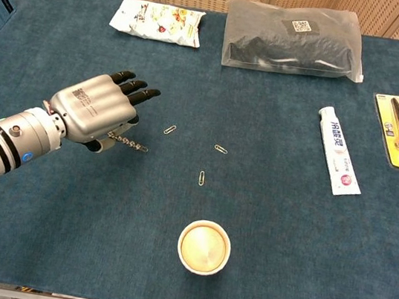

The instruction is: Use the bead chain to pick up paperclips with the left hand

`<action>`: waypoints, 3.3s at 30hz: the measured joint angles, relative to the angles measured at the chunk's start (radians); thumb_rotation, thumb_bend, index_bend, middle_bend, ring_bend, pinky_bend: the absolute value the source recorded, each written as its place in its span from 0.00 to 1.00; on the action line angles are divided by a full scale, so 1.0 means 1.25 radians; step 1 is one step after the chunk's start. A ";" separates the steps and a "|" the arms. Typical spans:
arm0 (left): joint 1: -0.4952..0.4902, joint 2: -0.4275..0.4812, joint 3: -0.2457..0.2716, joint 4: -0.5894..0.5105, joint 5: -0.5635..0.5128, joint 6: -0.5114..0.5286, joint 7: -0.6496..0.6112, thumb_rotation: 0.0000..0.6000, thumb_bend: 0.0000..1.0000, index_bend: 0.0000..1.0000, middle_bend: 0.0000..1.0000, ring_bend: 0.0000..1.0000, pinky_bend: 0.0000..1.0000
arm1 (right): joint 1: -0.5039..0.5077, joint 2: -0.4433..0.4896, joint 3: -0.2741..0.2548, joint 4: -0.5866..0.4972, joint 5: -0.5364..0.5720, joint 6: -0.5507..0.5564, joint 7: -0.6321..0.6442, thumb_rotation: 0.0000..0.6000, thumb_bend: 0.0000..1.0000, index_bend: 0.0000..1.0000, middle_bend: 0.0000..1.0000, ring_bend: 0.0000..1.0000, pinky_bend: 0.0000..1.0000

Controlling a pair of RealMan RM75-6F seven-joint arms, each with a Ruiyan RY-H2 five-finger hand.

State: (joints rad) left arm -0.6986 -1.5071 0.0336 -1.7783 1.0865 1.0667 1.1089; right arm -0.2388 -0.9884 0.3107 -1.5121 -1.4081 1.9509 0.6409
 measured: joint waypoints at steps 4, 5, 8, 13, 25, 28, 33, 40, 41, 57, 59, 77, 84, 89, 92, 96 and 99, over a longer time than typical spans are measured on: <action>-0.009 -0.004 -0.008 0.008 -0.010 0.001 -0.002 1.00 0.35 0.63 0.00 0.00 0.05 | 0.000 0.000 0.001 0.000 0.002 -0.002 0.002 1.00 0.63 0.44 0.36 0.20 0.33; -0.011 -0.005 -0.011 0.009 -0.013 0.003 -0.005 1.00 0.35 0.63 0.00 0.00 0.05 | 0.000 0.000 0.001 0.001 0.001 -0.002 0.002 1.00 0.63 0.44 0.36 0.20 0.33; -0.017 -0.009 -0.020 0.015 -0.021 0.006 -0.009 1.00 0.35 0.63 0.00 0.00 0.05 | 0.000 0.000 0.001 0.001 0.001 -0.004 0.002 1.00 0.63 0.44 0.36 0.20 0.33; -0.028 -0.016 -0.028 0.025 -0.041 0.009 -0.007 1.00 0.35 0.63 0.00 0.00 0.05 | 0.000 0.001 0.001 0.001 0.000 -0.004 0.003 1.00 0.63 0.44 0.35 0.20 0.33; -0.056 -0.036 -0.036 0.064 -0.078 0.001 -0.011 1.00 0.35 0.63 0.00 0.00 0.05 | -0.005 0.001 0.005 0.003 0.008 -0.004 0.014 1.00 0.63 0.44 0.35 0.20 0.33; -0.063 -0.041 -0.032 0.075 -0.085 -0.002 -0.006 1.00 0.35 0.63 0.00 0.00 0.05 | -0.005 0.001 0.006 0.003 0.011 -0.006 0.015 1.00 0.63 0.44 0.36 0.20 0.33; -0.071 -0.051 -0.037 0.088 -0.096 -0.001 -0.019 1.00 0.35 0.63 0.00 0.00 0.05 | -0.004 0.001 0.006 0.003 0.009 -0.009 0.013 1.00 0.63 0.44 0.35 0.20 0.33; -0.081 -0.059 -0.043 0.099 -0.102 0.001 -0.034 1.00 0.35 0.63 0.00 0.00 0.05 | -0.002 0.001 0.006 0.001 0.009 -0.012 0.008 1.00 0.63 0.44 0.35 0.20 0.33; -0.082 -0.060 -0.044 0.100 -0.103 0.001 -0.036 1.00 0.35 0.63 0.00 0.00 0.05 | -0.002 0.001 0.006 0.001 0.009 -0.012 0.008 1.00 0.63 0.44 0.35 0.20 0.33; -0.108 -0.086 -0.045 0.121 -0.120 -0.006 -0.043 1.00 0.35 0.63 0.00 0.00 0.05 | -0.006 0.001 0.007 0.004 0.010 -0.010 0.015 1.00 0.63 0.44 0.35 0.20 0.33; -0.111 -0.090 -0.047 0.125 -0.124 -0.007 -0.045 1.00 0.35 0.63 0.00 0.00 0.05 | -0.006 0.001 0.008 0.004 0.010 -0.010 0.017 1.00 0.63 0.44 0.35 0.20 0.33; -0.120 -0.088 -0.038 0.119 -0.127 0.010 -0.049 1.00 0.35 0.63 0.00 0.00 0.05 | -0.004 0.001 0.009 0.010 0.011 -0.018 0.024 1.00 0.63 0.44 0.35 0.20 0.33; -0.108 -0.046 -0.031 0.072 -0.117 0.053 -0.040 1.00 0.35 0.63 0.00 0.00 0.05 | 0.002 0.000 0.006 0.015 0.010 -0.031 0.022 1.00 0.63 0.44 0.36 0.20 0.33; -0.089 -0.005 -0.023 0.043 -0.120 0.088 -0.033 1.00 0.35 0.63 0.00 0.00 0.05 | 0.002 0.002 0.001 0.016 0.004 -0.032 0.025 1.00 0.63 0.44 0.36 0.20 0.33; -0.073 0.022 -0.014 0.029 -0.123 0.107 -0.033 1.00 0.35 0.63 0.00 0.00 0.05 | 0.002 0.002 0.002 0.014 0.004 -0.030 0.025 1.00 0.63 0.44 0.36 0.20 0.33; -0.044 0.058 -0.002 0.013 -0.127 0.135 -0.047 1.00 0.35 0.63 0.00 0.00 0.05 | 0.002 0.003 -0.001 0.013 0.001 -0.030 0.021 1.00 0.63 0.44 0.35 0.20 0.33; -0.020 0.080 0.007 0.010 -0.134 0.149 -0.067 1.00 0.35 0.63 0.00 0.00 0.05 | 0.003 0.003 -0.003 0.011 -0.002 -0.031 0.016 1.00 0.63 0.44 0.35 0.20 0.33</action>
State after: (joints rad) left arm -0.7239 -1.4069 0.0423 -1.7662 0.9194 1.2530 1.0253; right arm -0.2350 -0.9849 0.3069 -1.4984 -1.4107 1.9120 0.6603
